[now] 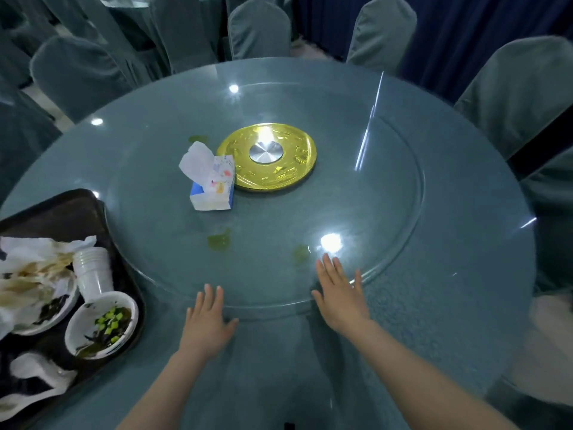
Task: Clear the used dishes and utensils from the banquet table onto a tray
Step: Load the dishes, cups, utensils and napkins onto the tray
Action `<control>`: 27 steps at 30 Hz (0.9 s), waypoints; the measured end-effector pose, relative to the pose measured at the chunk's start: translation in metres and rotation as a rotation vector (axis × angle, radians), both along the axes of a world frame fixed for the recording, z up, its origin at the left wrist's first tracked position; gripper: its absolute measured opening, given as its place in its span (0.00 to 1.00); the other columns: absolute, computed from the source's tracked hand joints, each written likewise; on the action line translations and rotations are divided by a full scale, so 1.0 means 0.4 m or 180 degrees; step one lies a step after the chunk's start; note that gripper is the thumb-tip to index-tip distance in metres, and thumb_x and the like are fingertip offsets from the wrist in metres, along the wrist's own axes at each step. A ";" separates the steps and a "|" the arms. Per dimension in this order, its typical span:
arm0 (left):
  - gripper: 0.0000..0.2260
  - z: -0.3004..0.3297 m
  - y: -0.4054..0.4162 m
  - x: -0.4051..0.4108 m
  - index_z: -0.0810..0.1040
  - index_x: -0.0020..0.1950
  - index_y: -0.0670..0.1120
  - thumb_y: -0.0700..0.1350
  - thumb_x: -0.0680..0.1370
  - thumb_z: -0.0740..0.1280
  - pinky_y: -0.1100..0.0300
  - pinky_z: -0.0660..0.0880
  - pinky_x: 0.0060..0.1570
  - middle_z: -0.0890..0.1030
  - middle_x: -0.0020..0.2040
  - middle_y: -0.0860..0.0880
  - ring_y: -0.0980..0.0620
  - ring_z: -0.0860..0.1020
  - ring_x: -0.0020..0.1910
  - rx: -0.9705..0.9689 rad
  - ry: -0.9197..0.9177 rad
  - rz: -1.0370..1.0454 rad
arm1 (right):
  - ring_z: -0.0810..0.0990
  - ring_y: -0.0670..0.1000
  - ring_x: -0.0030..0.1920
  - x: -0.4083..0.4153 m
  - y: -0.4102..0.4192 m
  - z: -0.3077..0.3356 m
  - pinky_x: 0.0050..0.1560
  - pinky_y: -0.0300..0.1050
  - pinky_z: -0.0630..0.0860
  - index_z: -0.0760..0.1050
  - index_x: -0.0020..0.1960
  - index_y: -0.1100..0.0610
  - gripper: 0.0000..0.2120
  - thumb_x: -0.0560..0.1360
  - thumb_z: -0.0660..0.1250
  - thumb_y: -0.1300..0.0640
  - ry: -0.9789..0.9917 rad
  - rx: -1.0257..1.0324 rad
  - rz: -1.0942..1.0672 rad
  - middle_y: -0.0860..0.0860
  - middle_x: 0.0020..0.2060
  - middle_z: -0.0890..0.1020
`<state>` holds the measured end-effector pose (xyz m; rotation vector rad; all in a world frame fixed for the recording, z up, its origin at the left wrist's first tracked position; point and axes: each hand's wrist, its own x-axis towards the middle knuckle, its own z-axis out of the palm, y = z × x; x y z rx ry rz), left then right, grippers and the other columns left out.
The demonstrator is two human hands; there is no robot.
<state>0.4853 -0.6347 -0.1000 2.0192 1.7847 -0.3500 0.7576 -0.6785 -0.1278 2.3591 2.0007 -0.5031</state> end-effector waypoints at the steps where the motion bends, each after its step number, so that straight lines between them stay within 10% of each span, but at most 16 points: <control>1: 0.37 -0.001 -0.001 0.008 0.41 0.79 0.46 0.57 0.79 0.58 0.47 0.48 0.74 0.39 0.79 0.43 0.44 0.44 0.78 0.0004 0.0048 -0.0034 | 0.35 0.48 0.76 -0.002 -0.004 -0.001 0.72 0.62 0.36 0.37 0.78 0.51 0.30 0.82 0.47 0.46 -0.0014 -0.0027 0.0093 0.46 0.77 0.36; 21: 0.36 0.011 -0.096 0.241 0.49 0.79 0.51 0.48 0.75 0.63 0.51 0.46 0.75 0.40 0.79 0.46 0.48 0.43 0.78 -0.0511 -0.0720 -0.1064 | 0.38 0.51 0.77 0.125 -0.024 0.031 0.72 0.63 0.37 0.45 0.78 0.45 0.29 0.80 0.47 0.38 -0.0060 -0.0363 -0.0045 0.45 0.78 0.41; 27: 0.28 0.031 -0.076 0.206 0.61 0.76 0.55 0.47 0.77 0.65 0.72 0.58 0.62 0.65 0.75 0.53 0.56 0.65 0.72 -0.0456 -0.1738 -0.0280 | 0.39 0.51 0.77 0.113 -0.024 0.044 0.70 0.68 0.38 0.48 0.76 0.38 0.27 0.79 0.47 0.36 -0.0074 -0.0501 0.0274 0.44 0.78 0.43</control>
